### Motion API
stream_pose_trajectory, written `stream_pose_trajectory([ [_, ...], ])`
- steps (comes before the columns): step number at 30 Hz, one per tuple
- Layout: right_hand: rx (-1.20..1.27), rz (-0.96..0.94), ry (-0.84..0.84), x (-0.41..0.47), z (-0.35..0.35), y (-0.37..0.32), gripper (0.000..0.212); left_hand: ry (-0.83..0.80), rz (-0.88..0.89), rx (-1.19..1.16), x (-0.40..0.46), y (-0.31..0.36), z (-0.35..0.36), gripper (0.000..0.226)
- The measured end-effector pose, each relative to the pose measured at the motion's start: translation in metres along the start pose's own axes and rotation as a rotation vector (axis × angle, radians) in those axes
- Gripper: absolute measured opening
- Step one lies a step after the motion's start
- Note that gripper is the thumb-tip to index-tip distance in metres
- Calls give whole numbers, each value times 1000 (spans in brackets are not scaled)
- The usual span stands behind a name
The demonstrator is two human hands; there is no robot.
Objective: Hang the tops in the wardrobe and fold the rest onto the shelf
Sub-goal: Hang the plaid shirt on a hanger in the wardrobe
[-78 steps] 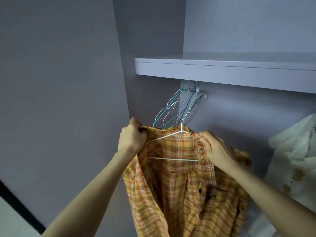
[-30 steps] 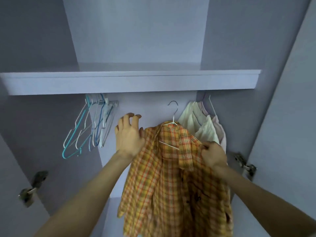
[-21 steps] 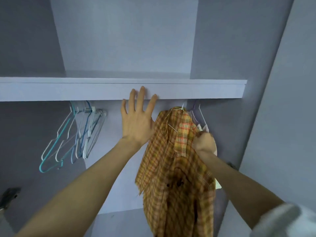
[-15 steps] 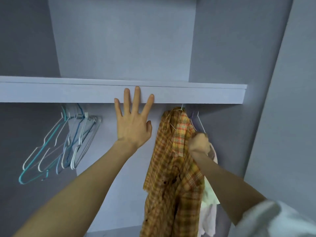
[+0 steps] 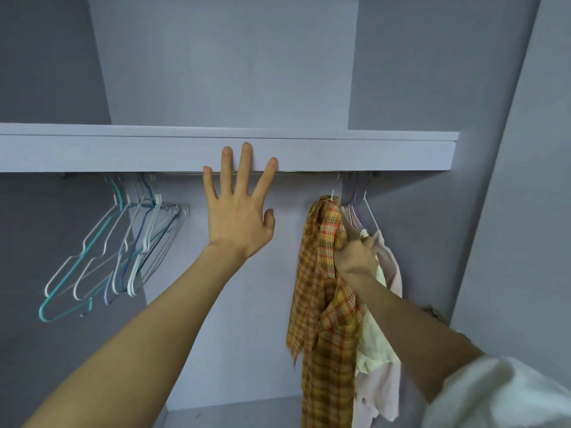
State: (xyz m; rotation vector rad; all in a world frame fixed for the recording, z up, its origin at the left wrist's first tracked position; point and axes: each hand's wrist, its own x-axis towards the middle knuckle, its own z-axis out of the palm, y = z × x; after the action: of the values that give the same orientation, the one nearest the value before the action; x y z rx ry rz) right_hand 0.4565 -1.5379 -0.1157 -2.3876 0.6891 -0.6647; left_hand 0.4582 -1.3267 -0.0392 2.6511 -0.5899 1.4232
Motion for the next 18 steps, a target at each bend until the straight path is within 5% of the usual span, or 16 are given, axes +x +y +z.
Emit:
stream_pose_trajectory([
  [6, -112, -427, 1, -62, -13, 3, 51, -193, -46, -132, -50, -8, -12, 71],
  [12, 114, -546, -609, -130, -3, -22, 31, -399, -330, -274, -136, -41, -37, 55],
  [18, 180, -756, -936, -206, 37, -73, 27, -497, -662, -198, -236, -85, -89, 42],
])
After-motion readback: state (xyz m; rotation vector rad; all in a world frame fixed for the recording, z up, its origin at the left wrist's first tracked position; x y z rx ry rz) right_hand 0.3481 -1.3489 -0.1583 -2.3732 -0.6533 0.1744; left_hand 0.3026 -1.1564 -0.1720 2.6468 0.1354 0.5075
